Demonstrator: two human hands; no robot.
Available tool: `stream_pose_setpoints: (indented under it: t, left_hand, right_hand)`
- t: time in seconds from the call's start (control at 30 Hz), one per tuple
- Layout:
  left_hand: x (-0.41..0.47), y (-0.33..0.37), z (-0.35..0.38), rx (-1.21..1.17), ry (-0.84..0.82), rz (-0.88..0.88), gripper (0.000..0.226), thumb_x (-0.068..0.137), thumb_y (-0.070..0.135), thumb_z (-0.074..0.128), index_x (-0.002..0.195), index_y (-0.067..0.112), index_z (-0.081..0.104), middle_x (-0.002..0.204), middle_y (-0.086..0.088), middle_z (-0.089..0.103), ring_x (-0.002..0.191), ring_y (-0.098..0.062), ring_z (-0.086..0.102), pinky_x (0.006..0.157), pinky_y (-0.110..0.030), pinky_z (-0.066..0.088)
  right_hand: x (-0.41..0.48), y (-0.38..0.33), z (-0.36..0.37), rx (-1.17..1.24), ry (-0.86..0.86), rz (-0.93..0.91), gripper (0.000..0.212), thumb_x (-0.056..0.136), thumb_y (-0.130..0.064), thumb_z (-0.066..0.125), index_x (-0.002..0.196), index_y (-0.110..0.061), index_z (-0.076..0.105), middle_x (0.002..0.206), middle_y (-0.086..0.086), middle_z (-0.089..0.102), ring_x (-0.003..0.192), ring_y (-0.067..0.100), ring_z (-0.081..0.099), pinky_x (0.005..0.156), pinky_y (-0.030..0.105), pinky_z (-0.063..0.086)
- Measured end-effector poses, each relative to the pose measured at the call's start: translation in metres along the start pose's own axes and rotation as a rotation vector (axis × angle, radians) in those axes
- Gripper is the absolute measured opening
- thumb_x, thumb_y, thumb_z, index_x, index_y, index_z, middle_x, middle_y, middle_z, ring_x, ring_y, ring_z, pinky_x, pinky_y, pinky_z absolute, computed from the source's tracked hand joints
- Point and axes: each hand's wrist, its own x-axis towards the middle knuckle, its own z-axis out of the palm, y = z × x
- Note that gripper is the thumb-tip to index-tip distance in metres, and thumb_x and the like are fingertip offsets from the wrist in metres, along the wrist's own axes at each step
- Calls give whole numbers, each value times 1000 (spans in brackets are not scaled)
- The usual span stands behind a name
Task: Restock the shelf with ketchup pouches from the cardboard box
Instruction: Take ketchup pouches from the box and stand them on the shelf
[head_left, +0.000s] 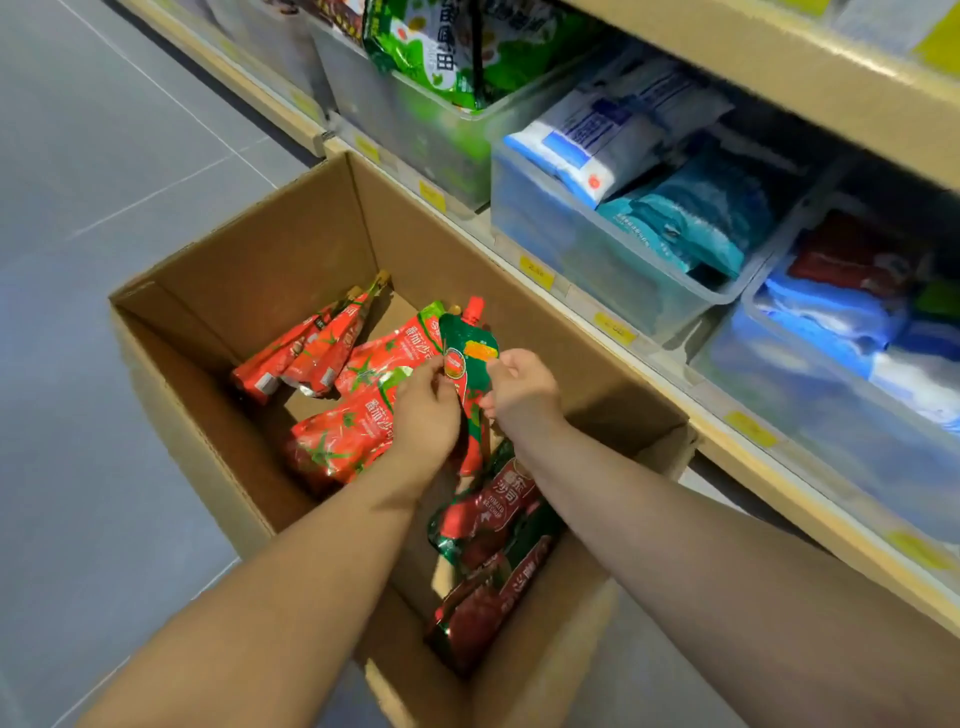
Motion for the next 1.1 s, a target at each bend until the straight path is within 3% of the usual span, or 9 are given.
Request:
stream_pose_setpoints:
  t: [0.17, 0.23, 0.3, 0.37, 0.53, 0.67, 0.77, 0.9, 1.1]
  left_hand:
    - [-18, 29, -7, -151, -45, 99, 40, 98, 23, 39, 136, 11, 45, 136, -7, 50, 121, -19, 50, 100, -31, 42]
    - [-23, 45, -8, -179, -60, 188, 30, 98, 22, 40, 118, 8, 57, 119, -8, 60, 108, -16, 58, 91, -25, 47]
    - [-31, 69, -9, -205, -25, 255, 20, 96, 20, 45, 98, 12, 63, 94, 1, 64, 83, 6, 61, 71, -4, 45]
    - [-37, 92, -10, -188, 24, 322, 14, 93, 20, 51, 87, 16, 63, 82, 13, 59, 69, 17, 57, 57, 3, 39]
    - [-52, 147, 4, -186, 11, 404, 12, 91, 25, 53, 83, 21, 61, 81, 4, 63, 77, -11, 58, 70, -25, 47]
    - [-64, 186, 19, -172, -14, 473, 10, 92, 27, 52, 86, 22, 59, 79, 8, 62, 74, -7, 56, 64, -10, 44]
    - [-80, 216, 32, -242, -70, 490, 12, 92, 28, 50, 84, 23, 58, 86, 1, 64, 81, -15, 59, 74, -28, 47]
    - [-104, 254, 51, -314, -169, 487, 17, 92, 24, 52, 77, 20, 58, 77, -2, 61, 75, -18, 57, 74, -33, 47]
    - [-140, 316, 86, -298, -284, 602, 19, 86, 21, 60, 67, 24, 61, 63, 9, 59, 48, 3, 51, 45, -11, 39]
  right_hand:
    - [-28, -41, -48, 124, 13, -164, 17, 96, -24, 40, 85, -22, 54, 57, -3, 52, 46, 2, 49, 52, 18, 42]
    - [-36, -58, -67, 224, 39, -200, 19, 96, -21, 41, 81, -22, 53, 56, -1, 50, 38, -1, 47, 43, 13, 41]
    - [-45, -75, -89, 292, 65, -224, 19, 96, -19, 42, 81, -19, 53, 55, 1, 49, 34, -2, 45, 40, 13, 40]
    - [-50, -89, -109, 351, 73, -251, 21, 96, -19, 43, 78, -18, 55, 53, 2, 48, 34, 1, 44, 44, 18, 42]
    - [-58, -106, -166, 457, 162, -335, 20, 96, -21, 46, 100, -10, 62, 62, 6, 56, 37, 1, 49, 38, 14, 41]
    - [-68, -106, -204, 460, 185, -326, 23, 95, -34, 48, 91, -17, 62, 66, 3, 61, 42, 4, 51, 41, 17, 41]
    - [-83, -95, -227, 273, 147, -324, 26, 94, -41, 45, 90, -21, 62, 67, -4, 63, 47, 4, 53, 46, 19, 44]
    - [-99, -89, -264, 138, 242, -395, 23, 96, -31, 43, 86, -22, 62, 52, -3, 55, 43, 5, 49, 45, 20, 43]
    - [-117, -93, -341, 140, 453, -383, 26, 94, -26, 46, 72, -21, 59, 28, -5, 48, 26, 2, 41, 31, 13, 33]
